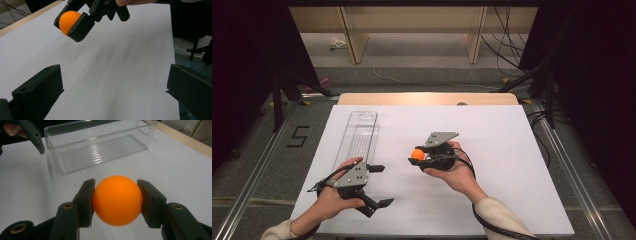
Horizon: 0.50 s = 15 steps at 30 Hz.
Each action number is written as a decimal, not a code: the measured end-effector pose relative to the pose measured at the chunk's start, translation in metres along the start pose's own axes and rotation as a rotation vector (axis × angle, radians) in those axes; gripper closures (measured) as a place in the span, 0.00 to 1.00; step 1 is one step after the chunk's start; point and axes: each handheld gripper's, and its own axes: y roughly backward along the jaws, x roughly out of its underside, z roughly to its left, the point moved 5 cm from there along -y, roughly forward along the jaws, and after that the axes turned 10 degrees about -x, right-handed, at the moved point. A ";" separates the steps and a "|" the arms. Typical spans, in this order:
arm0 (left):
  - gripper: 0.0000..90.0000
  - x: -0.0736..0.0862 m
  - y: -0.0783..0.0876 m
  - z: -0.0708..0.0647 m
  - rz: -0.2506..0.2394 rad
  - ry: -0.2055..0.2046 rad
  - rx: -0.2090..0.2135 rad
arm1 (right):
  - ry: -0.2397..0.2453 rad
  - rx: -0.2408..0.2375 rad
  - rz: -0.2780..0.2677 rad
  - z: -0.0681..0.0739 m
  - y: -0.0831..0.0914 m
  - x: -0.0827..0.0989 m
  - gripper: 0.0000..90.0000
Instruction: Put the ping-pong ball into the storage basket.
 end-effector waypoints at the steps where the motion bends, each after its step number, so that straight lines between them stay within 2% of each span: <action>1: 0.00 0.000 0.000 0.000 0.000 0.000 0.000 | 0.002 0.000 -0.002 0.000 0.000 0.000 0.57; 15: 0.00 0.000 0.000 0.000 -0.001 -0.001 -0.001 | -0.004 0.004 -0.017 -0.004 0.000 -0.006 0.57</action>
